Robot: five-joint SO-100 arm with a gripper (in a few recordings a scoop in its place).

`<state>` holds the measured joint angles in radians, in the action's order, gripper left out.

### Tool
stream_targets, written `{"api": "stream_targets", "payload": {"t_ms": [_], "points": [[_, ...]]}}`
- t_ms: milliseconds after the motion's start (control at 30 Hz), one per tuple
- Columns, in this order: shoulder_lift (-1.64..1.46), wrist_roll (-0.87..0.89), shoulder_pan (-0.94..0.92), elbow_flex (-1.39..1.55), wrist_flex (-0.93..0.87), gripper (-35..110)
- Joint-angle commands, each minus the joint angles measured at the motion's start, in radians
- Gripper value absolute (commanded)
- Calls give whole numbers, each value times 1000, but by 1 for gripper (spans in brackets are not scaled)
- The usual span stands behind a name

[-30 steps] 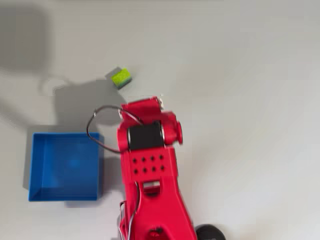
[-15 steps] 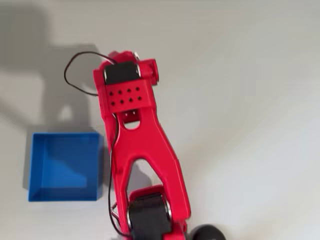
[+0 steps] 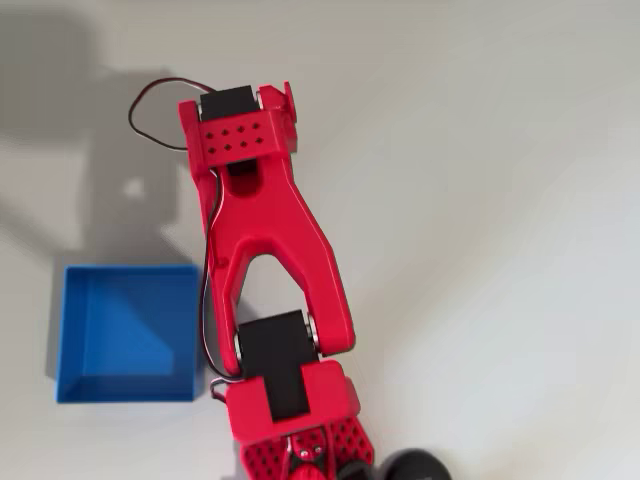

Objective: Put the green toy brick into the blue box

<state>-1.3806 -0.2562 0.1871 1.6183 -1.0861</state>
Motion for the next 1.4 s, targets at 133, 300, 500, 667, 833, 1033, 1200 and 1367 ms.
{"api": "stream_targets", "payload": {"t_ms": [133, 300, 500, 667, 833, 1033, 1200, 1367], "points": [[57, -9, 26, -121, -17, 27], [107, 14, 34, -172, -15, 21], [153, 67, 38, -224, -14, 7], [172, 89, 46, -245, -11, 4], [172, 95, 57, -270, -15, 0], [160, 104, 78, -304, -81, 0], [153, 140, 129, -321, -196, 0], [133, 212, 183, -477, -393, 0]]}}
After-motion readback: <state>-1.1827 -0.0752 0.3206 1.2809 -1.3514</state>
